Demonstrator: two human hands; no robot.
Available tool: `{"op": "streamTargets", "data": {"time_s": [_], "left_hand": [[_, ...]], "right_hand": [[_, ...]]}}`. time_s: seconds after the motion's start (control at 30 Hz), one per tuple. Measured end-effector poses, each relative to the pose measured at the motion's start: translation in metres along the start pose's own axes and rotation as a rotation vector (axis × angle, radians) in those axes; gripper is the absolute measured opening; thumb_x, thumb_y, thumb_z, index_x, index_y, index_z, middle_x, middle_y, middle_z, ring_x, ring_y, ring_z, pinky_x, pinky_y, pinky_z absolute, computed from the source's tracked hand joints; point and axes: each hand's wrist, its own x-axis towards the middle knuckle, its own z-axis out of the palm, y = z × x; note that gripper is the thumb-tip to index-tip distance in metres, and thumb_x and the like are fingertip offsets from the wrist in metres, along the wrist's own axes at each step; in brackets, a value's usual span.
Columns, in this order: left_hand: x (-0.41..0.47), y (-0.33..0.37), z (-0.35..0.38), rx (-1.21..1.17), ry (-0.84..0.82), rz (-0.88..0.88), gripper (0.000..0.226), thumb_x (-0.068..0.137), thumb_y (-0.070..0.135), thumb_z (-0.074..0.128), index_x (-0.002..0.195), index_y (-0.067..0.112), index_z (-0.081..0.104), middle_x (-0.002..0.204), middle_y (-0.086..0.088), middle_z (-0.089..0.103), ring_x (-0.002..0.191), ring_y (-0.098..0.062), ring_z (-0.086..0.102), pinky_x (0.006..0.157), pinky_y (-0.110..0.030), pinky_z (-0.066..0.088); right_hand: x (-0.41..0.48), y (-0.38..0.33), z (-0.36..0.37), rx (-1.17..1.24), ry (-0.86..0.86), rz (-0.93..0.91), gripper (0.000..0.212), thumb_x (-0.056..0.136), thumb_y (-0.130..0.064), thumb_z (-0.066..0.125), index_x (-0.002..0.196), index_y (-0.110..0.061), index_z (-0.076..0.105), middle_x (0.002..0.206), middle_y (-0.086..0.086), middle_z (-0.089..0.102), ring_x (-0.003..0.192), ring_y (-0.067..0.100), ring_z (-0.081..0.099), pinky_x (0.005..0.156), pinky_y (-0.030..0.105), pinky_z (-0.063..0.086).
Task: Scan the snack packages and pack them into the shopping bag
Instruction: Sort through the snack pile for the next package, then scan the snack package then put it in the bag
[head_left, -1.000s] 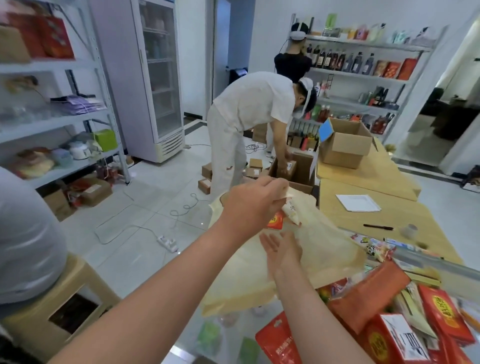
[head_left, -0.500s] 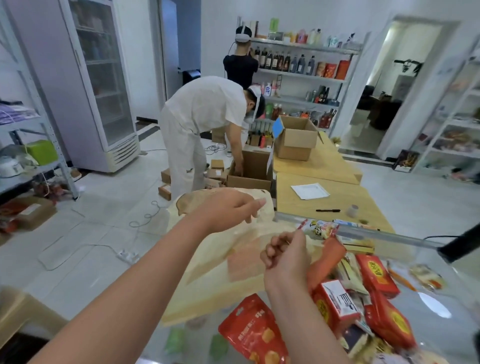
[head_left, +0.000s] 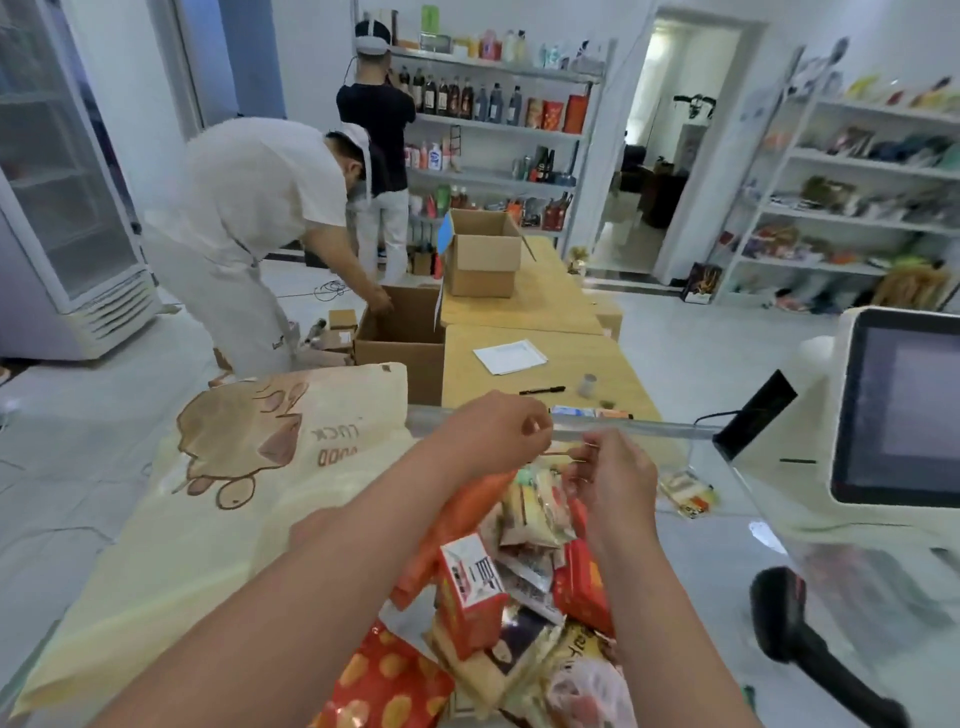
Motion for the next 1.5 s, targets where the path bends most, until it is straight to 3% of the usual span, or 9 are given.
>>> {"op": "streamTargets", "data": {"time_s": [0.13, 0.33, 0.5, 0.83, 0.97, 1.1, 1.2, 1.37, 1.5], "left_hand": [[0.035, 0.034, 0.036, 0.082, -0.14, -0.077, 0.024, 0.093, 0.039, 0.051, 0.112, 0.03, 0.063, 0.113, 0.007, 0.065, 0.098, -0.014, 0.059, 0.085, -0.032, 0.05], [0.067, 0.072, 0.069, 0.176, -0.207, -0.205, 0.03, 0.095, 0.042, 0.049, 0.121, 0.03, 0.058, 0.122, 0.006, 0.06, 0.098, -0.015, 0.062, 0.09, -0.032, 0.048], [0.077, 0.09, 0.089, 0.089, -0.163, -0.34, 0.029, 0.097, 0.041, 0.045, 0.115, 0.025, 0.061, 0.113, 0.004, 0.062, 0.075, -0.018, 0.068, 0.081, -0.038, 0.055], [0.072, 0.092, 0.132, -0.172, -0.172, -0.489, 0.031, 0.096, 0.041, 0.045, 0.109, 0.021, 0.064, 0.096, 0.0, 0.061, 0.07, -0.012, 0.051, 0.059, -0.025, 0.039], [0.07, 0.088, 0.135, -0.379, -0.149, -0.606, 0.032, 0.098, 0.04, 0.041, 0.096, 0.013, 0.058, 0.1, -0.012, 0.066, 0.074, -0.021, 0.055, 0.071, -0.03, 0.047], [0.073, 0.09, 0.136, -0.862, -0.063, -0.807, 0.046, 0.093, 0.055, 0.047, 0.108, 0.013, 0.055, 0.106, -0.01, 0.066, 0.097, -0.027, 0.065, 0.082, -0.035, 0.055], [0.077, 0.081, 0.132, -1.041, -0.041, -0.807, 0.073, 0.071, 0.074, 0.058, 0.115, 0.015, 0.062, 0.111, -0.01, 0.067, 0.104, -0.029, 0.064, 0.096, -0.044, 0.049], [0.081, 0.082, 0.122, -1.027, -0.191, -0.648, 0.086, 0.067, 0.071, 0.069, 0.125, 0.009, 0.057, 0.115, -0.013, 0.066, 0.099, -0.028, 0.065, 0.085, -0.034, 0.052], [0.078, 0.093, 0.13, -0.928, -0.221, -0.542, 0.074, 0.082, 0.069, 0.054, 0.127, 0.01, 0.055, 0.122, -0.01, 0.061, 0.109, -0.029, 0.06, 0.083, -0.034, 0.049]], "right_hand": [[0.061, 0.013, -0.065, -0.454, 0.047, -0.11, 0.002, 0.088, -0.015, 0.056, 0.089, -0.016, 0.057, 0.089, 0.006, 0.063, 0.066, 0.018, 0.056, 0.055, 0.026, 0.041], [0.128, 0.056, -0.134, -1.125, -0.143, -0.264, 0.042, 0.08, -0.02, 0.073, 0.118, -0.01, 0.056, 0.12, 0.011, 0.049, 0.11, 0.026, 0.048, 0.078, 0.028, 0.037], [0.142, 0.071, -0.145, -1.163, -0.2, -0.396, 0.007, 0.088, -0.01, 0.058, 0.093, -0.006, 0.06, 0.108, 0.01, 0.053, 0.095, 0.026, 0.053, 0.074, 0.035, 0.044], [0.145, 0.076, -0.148, -1.071, -0.229, -0.425, 0.028, 0.088, 0.003, 0.052, 0.114, -0.006, 0.055, 0.123, 0.014, 0.048, 0.082, 0.024, 0.054, 0.065, 0.029, 0.041], [0.134, 0.068, -0.146, -1.018, -0.141, -0.533, 0.013, 0.093, -0.003, 0.05, 0.102, -0.002, 0.059, 0.103, 0.015, 0.057, 0.074, 0.013, 0.043, 0.055, 0.018, 0.033], [0.102, 0.052, -0.142, -0.926, -0.073, -0.773, 0.013, 0.088, 0.001, 0.06, 0.1, 0.0, 0.064, 0.095, 0.014, 0.061, 0.077, 0.008, 0.044, 0.065, 0.013, 0.037], [0.079, 0.039, -0.148, -0.898, -0.096, -1.025, 0.02, 0.085, 0.001, 0.062, 0.105, 0.0, 0.067, 0.095, 0.01, 0.063, 0.087, 0.009, 0.05, 0.079, 0.017, 0.042], [0.045, 0.035, -0.157, -1.004, -0.247, -1.086, 0.038, 0.103, -0.02, 0.036, 0.112, 0.003, 0.066, 0.101, 0.01, 0.065, 0.094, 0.014, 0.06, 0.086, 0.021, 0.051], [0.031, 0.044, -0.164, -1.096, -0.194, -1.072, 0.026, 0.104, -0.014, 0.035, 0.113, -0.018, 0.059, 0.096, -0.041, 0.061, 0.099, -0.019, 0.053, 0.091, 0.001, 0.038]]}}
